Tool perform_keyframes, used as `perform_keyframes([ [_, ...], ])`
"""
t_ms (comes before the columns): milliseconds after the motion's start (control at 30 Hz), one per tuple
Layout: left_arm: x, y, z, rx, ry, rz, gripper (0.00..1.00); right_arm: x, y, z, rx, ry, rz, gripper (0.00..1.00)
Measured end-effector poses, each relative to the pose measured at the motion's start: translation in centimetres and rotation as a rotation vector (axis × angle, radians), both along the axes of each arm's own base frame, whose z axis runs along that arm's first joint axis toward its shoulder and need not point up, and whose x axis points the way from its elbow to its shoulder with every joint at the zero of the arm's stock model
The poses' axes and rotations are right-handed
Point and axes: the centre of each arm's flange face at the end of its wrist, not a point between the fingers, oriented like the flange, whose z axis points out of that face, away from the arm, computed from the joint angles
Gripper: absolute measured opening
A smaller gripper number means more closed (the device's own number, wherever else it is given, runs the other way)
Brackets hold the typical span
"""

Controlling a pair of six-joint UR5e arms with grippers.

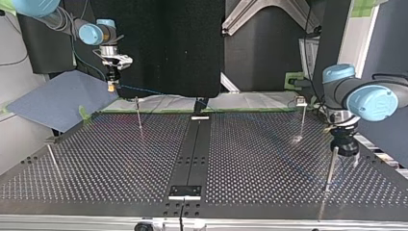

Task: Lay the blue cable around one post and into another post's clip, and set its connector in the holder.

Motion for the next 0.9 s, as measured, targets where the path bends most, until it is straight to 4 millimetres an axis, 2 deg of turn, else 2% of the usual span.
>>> perform_keyframes([
  [467, -1.3, -0.9, -0.3, -0.100, 0.045, -0.065, 0.99, 0.1, 0.2, -0.1, 0.009, 0.004, 0.000, 0.00],
  [900, -6.2, -0.2, -0.5, -0.082, 0.101, -0.037, 0.99, 0.1, 0.2, -0.1, 0.011, 0.003, -0.001, 0.00],
])
